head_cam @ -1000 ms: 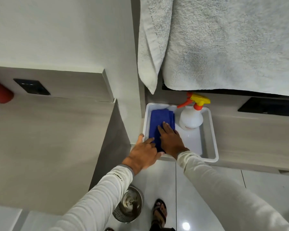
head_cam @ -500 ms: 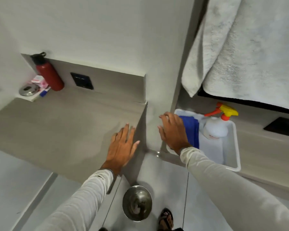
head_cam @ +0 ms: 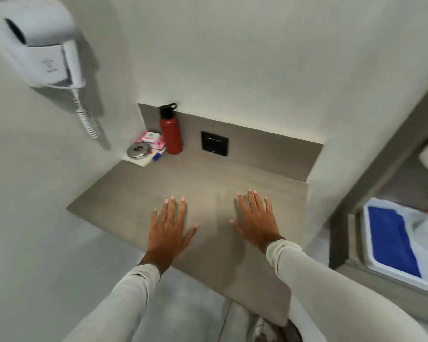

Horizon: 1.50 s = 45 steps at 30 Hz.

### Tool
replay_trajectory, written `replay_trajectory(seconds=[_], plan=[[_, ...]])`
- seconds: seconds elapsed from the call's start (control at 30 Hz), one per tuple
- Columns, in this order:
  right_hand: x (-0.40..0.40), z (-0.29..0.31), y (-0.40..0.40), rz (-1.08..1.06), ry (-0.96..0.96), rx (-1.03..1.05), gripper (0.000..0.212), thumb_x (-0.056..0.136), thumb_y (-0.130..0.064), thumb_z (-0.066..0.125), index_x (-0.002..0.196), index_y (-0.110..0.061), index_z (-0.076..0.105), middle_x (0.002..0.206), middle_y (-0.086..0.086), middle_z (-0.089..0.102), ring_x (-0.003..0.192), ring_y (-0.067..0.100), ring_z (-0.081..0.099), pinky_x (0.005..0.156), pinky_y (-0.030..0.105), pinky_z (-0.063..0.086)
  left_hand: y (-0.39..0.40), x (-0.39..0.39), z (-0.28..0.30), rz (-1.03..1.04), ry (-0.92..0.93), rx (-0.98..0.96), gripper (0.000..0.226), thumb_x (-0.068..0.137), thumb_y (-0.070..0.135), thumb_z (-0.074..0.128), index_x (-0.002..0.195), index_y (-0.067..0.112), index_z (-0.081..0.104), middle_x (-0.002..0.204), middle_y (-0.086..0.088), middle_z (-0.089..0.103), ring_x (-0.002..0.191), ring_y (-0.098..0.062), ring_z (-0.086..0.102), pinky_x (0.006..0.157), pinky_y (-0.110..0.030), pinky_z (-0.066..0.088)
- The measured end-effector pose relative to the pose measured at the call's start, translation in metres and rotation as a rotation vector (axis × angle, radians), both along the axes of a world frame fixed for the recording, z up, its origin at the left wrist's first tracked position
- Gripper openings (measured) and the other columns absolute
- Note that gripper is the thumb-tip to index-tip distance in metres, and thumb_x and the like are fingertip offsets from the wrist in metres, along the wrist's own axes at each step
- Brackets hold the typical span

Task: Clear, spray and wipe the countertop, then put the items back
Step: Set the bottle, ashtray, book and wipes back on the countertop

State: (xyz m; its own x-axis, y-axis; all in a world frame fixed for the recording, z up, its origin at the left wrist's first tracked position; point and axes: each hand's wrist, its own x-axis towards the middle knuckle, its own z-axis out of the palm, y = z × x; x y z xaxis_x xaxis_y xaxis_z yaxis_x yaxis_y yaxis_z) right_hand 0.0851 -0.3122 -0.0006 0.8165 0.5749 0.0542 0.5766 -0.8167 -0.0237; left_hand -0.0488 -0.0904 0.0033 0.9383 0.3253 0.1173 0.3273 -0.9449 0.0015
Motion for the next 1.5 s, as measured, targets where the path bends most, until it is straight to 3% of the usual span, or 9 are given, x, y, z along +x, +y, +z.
replay_trajectory(seconds=[0.17, 0.4, 0.63, 0.73, 0.87, 0.97, 1.07, 1.2, 1.5], plan=[[-0.009, 0.016, 0.079, 0.044, 0.075, 0.007, 0.085, 0.094, -0.064, 0.045, 0.158, -0.016, 0.019, 0.165, 0.020, 0.021, 0.155, 0.036, 0.015, 0.124, 0.056, 0.012, 0.067, -0.014, 0.014, 0.056, -0.014, -0.028, 0.078, 0.093, 0.069, 0.034, 0.149, 0.015, 0.040, 0.145, -0.016, 0.051, 0.129, -0.032, 0.054, 0.100, -0.052, 0.042], [0.025, 0.031, 0.155, 0.074, 0.133, 0.078, 0.085, 0.097, -0.065, 0.039, 0.160, -0.018, 0.009, 0.168, 0.015, 0.013, 0.156, 0.032, 0.009, 0.126, 0.052, 0.009, 0.134, 0.012, 0.014, 0.095, -0.030, -0.055, 0.079, 0.091, 0.067, 0.038, 0.148, 0.011, 0.041, 0.143, -0.019, 0.052, 0.128, -0.034, 0.054, 0.097, -0.054, 0.045], [0.089, -0.007, 0.218, -0.039, 0.268, 0.226, 0.079, 0.095, -0.050, 0.057, 0.157, -0.016, 0.021, 0.159, 0.015, 0.032, 0.149, 0.033, 0.029, 0.119, 0.046, 0.025, 0.181, 0.068, -0.012, 0.078, 0.041, -0.083, 0.077, 0.091, 0.064, 0.038, 0.143, 0.009, 0.049, 0.135, -0.019, 0.059, 0.120, -0.033, 0.061, 0.092, -0.049, 0.052], [0.121, -0.021, 0.249, -0.116, 0.448, 0.486, 0.072, 0.092, -0.034, 0.067, 0.151, -0.010, 0.034, 0.149, 0.017, 0.044, 0.138, 0.037, 0.043, 0.112, 0.041, 0.036, 0.211, 0.102, -0.019, 0.114, 0.053, -0.126, 0.075, 0.090, 0.062, 0.037, 0.138, 0.005, 0.052, 0.128, -0.020, 0.063, 0.111, -0.034, 0.065, 0.085, -0.045, 0.055], [0.165, -0.026, 0.280, -0.241, 0.571, 0.767, 0.066, 0.086, -0.017, 0.075, 0.144, -0.007, 0.045, 0.142, 0.016, 0.053, 0.133, 0.033, 0.049, 0.110, 0.022, 0.029, 0.248, 0.150, -0.014, 0.171, -0.047, -0.269, 0.072, 0.092, 0.053, 0.046, 0.142, 0.001, 0.042, 0.133, -0.021, 0.054, 0.118, -0.039, 0.057, 0.091, -0.045, 0.051], [0.197, -0.015, 0.303, -0.300, 0.581, 0.880, 0.079, 0.082, -0.022, 0.080, 0.149, -0.013, 0.039, 0.147, 0.013, 0.051, 0.136, 0.030, 0.049, 0.116, 0.041, 0.039, 0.280, 0.193, -0.005, 0.175, -0.028, -0.353, 0.077, 0.090, 0.039, 0.064, 0.149, 0.003, 0.031, 0.142, -0.021, 0.044, 0.128, -0.039, 0.046, 0.102, -0.047, 0.043], [0.213, -0.010, 0.324, -0.310, 0.586, 0.924, 0.086, 0.076, -0.030, 0.083, 0.149, -0.025, 0.037, 0.143, 0.008, 0.054, 0.132, 0.025, 0.052, 0.112, 0.039, 0.043, 0.309, 0.227, -0.008, 0.199, 0.003, -0.384, 0.080, 0.084, 0.038, 0.072, 0.147, 0.008, 0.034, 0.142, -0.018, 0.043, 0.125, -0.038, 0.047, 0.098, -0.046, 0.043], [0.223, -0.014, 0.347, -0.325, 0.543, 0.944, 0.089, 0.068, -0.039, 0.088, 0.142, -0.026, 0.042, 0.135, 0.006, 0.058, 0.122, 0.026, 0.058, 0.106, 0.043, 0.048, 0.341, 0.254, -0.019, 0.149, 0.073, -0.416, 0.084, 0.071, 0.043, 0.083, 0.137, 0.011, 0.043, 0.137, -0.016, 0.046, 0.123, -0.037, 0.049, 0.094, -0.048, 0.049], [0.224, -0.022, 0.380, -0.506, 0.383, 0.921, 0.086, 0.067, -0.049, 0.089, 0.132, -0.019, 0.043, 0.127, 0.012, 0.062, 0.108, 0.035, 0.064, 0.095, 0.049, 0.054, 0.361, 0.269, -0.051, -0.024, -0.101, -0.288, 0.090, 0.063, 0.070, 0.062, 0.131, 0.011, 0.054, 0.120, -0.018, 0.060, 0.104, -0.037, 0.059, 0.088, -0.045, 0.054]])
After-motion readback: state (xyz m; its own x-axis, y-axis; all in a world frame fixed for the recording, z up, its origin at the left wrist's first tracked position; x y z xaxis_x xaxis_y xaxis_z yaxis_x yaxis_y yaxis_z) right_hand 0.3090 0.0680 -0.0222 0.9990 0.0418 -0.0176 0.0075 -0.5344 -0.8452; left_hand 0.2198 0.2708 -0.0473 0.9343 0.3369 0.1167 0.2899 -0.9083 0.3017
